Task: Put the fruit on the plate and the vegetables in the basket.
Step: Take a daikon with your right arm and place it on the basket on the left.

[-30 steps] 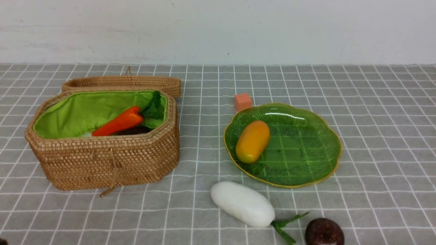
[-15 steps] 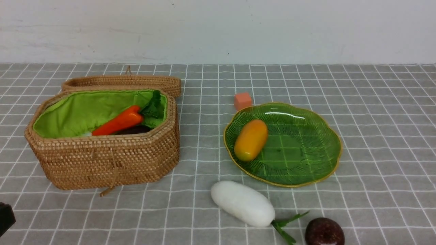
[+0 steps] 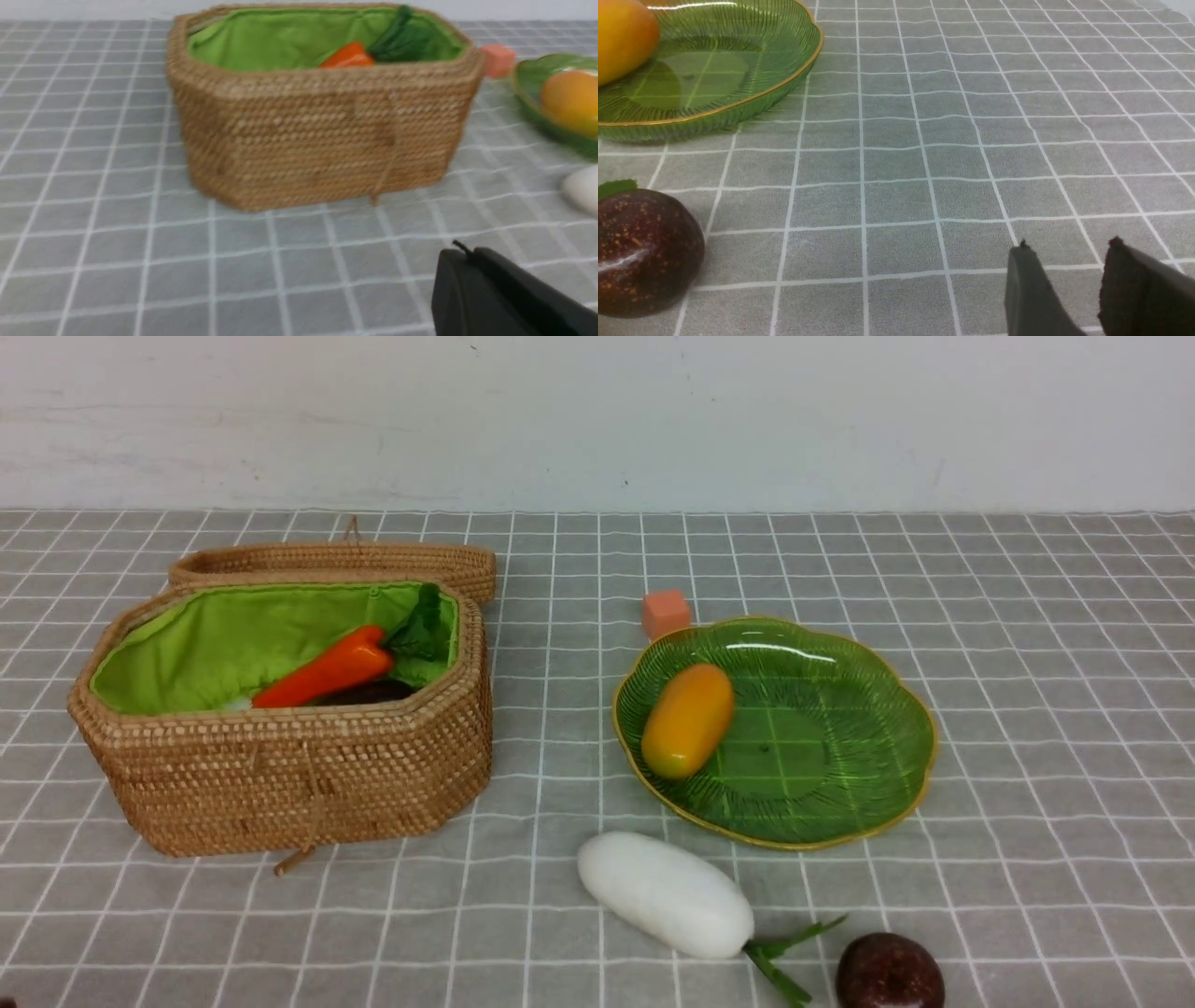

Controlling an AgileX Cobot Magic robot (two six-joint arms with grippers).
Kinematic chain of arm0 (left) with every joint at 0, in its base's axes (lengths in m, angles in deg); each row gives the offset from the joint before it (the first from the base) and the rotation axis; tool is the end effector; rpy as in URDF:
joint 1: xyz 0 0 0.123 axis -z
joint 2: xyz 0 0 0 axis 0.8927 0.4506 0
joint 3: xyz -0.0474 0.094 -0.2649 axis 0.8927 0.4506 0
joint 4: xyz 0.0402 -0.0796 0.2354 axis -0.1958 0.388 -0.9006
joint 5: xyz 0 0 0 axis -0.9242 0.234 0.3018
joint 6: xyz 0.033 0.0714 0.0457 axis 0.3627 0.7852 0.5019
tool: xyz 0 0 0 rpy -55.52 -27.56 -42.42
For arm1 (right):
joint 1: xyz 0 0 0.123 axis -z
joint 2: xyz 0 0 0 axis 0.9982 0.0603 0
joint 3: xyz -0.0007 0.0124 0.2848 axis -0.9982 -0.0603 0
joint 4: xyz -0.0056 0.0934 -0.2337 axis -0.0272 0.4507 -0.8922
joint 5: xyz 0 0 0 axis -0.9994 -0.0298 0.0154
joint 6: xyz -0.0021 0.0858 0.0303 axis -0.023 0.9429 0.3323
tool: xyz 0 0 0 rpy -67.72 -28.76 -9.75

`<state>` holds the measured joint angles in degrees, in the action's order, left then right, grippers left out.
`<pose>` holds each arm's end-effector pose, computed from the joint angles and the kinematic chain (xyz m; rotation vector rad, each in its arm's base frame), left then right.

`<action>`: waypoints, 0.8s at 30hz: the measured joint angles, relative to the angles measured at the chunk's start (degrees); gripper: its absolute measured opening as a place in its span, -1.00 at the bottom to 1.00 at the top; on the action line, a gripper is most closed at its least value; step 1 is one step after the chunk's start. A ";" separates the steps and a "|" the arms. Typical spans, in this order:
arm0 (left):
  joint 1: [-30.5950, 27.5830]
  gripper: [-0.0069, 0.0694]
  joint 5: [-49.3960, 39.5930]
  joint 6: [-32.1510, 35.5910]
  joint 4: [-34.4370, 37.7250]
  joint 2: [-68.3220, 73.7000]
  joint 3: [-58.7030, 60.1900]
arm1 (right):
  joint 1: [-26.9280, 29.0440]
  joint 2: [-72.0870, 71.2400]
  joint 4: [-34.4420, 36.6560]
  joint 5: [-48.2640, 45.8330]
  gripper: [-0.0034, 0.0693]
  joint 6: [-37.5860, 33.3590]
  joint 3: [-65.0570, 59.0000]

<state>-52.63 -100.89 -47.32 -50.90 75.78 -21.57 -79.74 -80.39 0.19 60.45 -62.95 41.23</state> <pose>0.0488 -0.0046 0.2043 0.0737 1.8035 -0.1348 0.0518 -0.0048 0.1740 0.0596 1.8736 -0.0995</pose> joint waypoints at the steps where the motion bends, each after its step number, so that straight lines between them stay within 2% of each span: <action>1: -1.07 -0.84 0.00 0.34 0.00 -0.13 1.42 | 0.00 0.00 0.00 0.00 -0.24 0.00 0.00; 4: -4.81 -0.83 -1.16 0.75 0.27 -0.18 5.67 | 0.00 0.00 0.00 0.00 -0.24 0.00 0.00; 8: -6.91 -0.82 0.62 0.89 0.44 -0.18 6.12 | 0.00 0.00 0.00 0.00 -0.24 0.00 0.00; 24: -7.05 -0.80 1.03 0.93 0.58 -0.18 6.33 | 0.00 0.00 0.00 0.00 -0.24 0.00 0.00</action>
<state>-59.68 -99.87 -46.39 -50.32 75.60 -15.24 -79.74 -80.39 0.19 60.45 -62.95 41.23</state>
